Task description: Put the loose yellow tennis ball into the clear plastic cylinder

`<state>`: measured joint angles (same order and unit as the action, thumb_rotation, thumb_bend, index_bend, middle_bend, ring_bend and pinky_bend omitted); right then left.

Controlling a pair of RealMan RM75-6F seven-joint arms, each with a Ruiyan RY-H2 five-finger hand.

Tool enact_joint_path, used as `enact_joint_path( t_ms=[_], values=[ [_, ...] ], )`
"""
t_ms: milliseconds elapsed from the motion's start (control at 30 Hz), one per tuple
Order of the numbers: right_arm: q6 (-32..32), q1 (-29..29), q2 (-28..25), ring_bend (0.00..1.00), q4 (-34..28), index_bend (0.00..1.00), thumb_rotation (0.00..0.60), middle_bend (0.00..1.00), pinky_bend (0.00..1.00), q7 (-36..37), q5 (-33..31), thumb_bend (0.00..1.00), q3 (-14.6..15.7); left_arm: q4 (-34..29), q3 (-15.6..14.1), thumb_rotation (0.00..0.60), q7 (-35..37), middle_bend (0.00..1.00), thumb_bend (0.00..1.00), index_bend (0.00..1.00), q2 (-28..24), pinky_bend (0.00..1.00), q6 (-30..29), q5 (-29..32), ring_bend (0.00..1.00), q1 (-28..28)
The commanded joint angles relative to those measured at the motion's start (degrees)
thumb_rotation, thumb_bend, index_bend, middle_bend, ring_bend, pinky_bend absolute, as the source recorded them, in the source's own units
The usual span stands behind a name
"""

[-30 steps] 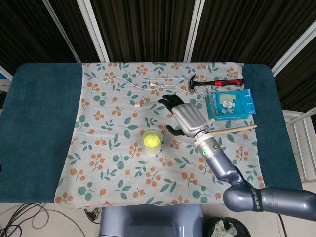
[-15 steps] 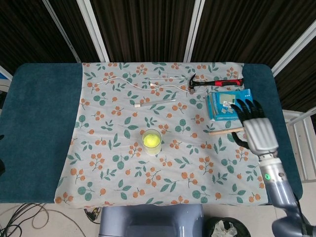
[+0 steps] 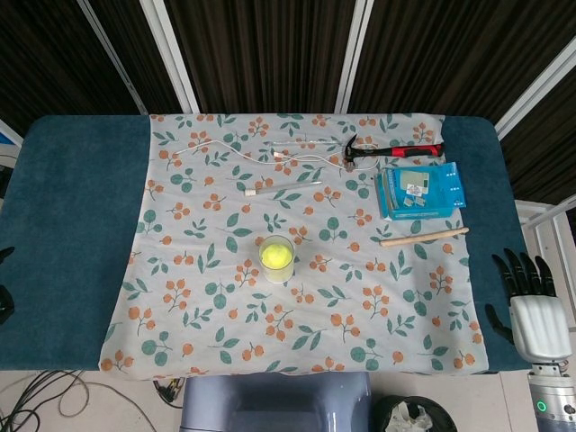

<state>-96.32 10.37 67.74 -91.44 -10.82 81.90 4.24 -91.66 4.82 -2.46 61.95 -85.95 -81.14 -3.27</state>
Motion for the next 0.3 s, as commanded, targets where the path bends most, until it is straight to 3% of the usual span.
enact_joint_path(
  t_ms=[33, 300],
  values=[
    [1.2, -0.3, 0.0, 0.02, 0.4, 0.10, 0.600, 0.07, 0.00, 0.2, 0.5, 0.41, -0.5, 0.9, -0.3, 0.600, 0.6, 0.03, 0.77, 0.18, 0.6, 0.04, 0.3, -1.2, 0.00, -0.5],
    [1.8, -1.2, -0.2, 0.02, 0.1, 0.10, 0.600, 0.07, 0.00, 0.3, 2.3, 0.41, -1.9, 1.8, -0.9, 0.600, 0.9, 0.03, 0.77, 0.18, 1.2, 0.04, 0.8, -2.3, 0.00, -1.0]
  ],
)
